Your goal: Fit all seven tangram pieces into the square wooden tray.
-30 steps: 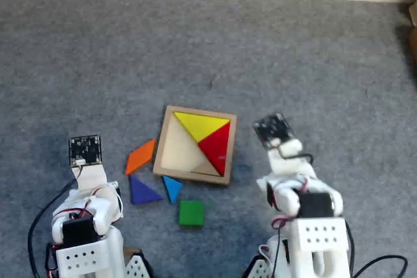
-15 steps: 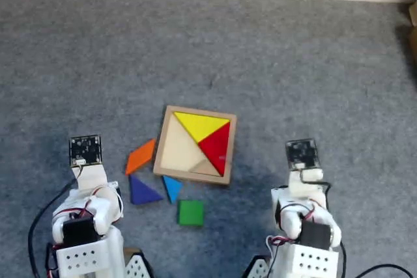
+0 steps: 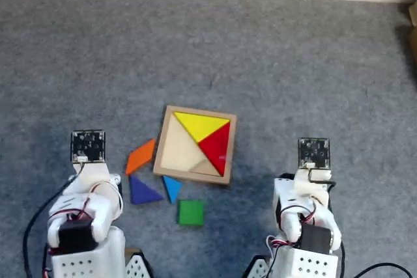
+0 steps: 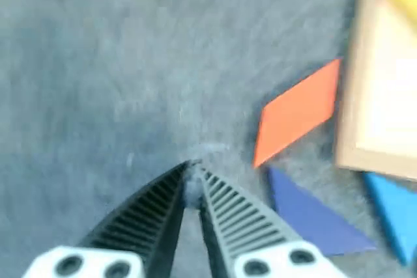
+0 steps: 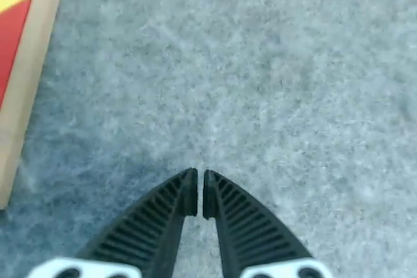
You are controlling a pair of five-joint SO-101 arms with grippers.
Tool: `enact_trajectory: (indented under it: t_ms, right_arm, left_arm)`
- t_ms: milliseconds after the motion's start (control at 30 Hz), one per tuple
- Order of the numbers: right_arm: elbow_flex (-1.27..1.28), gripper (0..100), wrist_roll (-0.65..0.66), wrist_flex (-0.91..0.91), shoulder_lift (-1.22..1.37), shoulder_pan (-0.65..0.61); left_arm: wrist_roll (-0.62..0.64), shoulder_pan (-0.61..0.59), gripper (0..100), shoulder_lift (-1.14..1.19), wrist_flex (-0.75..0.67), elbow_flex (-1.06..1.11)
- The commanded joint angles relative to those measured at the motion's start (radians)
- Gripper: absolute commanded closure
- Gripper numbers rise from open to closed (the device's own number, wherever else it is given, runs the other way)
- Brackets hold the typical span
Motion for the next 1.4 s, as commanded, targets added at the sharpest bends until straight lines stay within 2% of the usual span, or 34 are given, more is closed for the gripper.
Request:
enact_trajectory:
  t_ms: [0, 33, 100, 200, 300, 500, 733, 900, 1067, 1367]
  right_arm:
    - [0.094, 99.6, -0.008, -0.031, -0.008, 0.01]
    - [0.094, 99.5, -0.008, -0.031, -0.008, 0.01]
    - [0.094, 99.3, -0.008, -0.031, -0.008, 0.01]
    - [0.094, 99.3, -0.008, -0.031, -0.008, 0.01]
    - [0.094, 99.3, -0.008, -0.031, -0.007, 0.01]
    - [0.094, 99.3, -0.008, -0.031, -0.007, 0.012]
    - [0.094, 99.3, -0.008, -0.031, -0.008, 0.012]
    - [0.094, 99.3, -0.008, -0.031, -0.008, 0.012]
    - [0.094, 99.3, -0.008, -0.031, -0.008, 0.013]
    - [0.094, 99.3, -0.005, -0.033, -0.013, 0.019]
  left_arm:
    - [-0.331, 0.044, 99, -0.002, 0.017, -0.16]
    - [-0.376, 0.045, 99, 0.004, 0.018, -0.185]
    - [-0.382, 0.076, 98, 0.005, 0.023, -0.234]
    - [-0.387, 0.159, 91, 0.013, 0.078, -0.303]
    - [-0.387, 0.246, 89, 0.105, 0.124, -0.364]
    - [-0.381, 0.358, 88, 0.512, 0.123, -0.518]
    - [-0.141, 0.483, 72, 1.027, 0.124, -0.691]
    - [-0.13, 0.651, 72, 1.297, 0.114, -0.751]
    - [-0.292, 0.774, 72, 1.451, 0.114, -0.816]
    - [-0.499, 0.843, 72, 1.561, 0.114, -0.862]
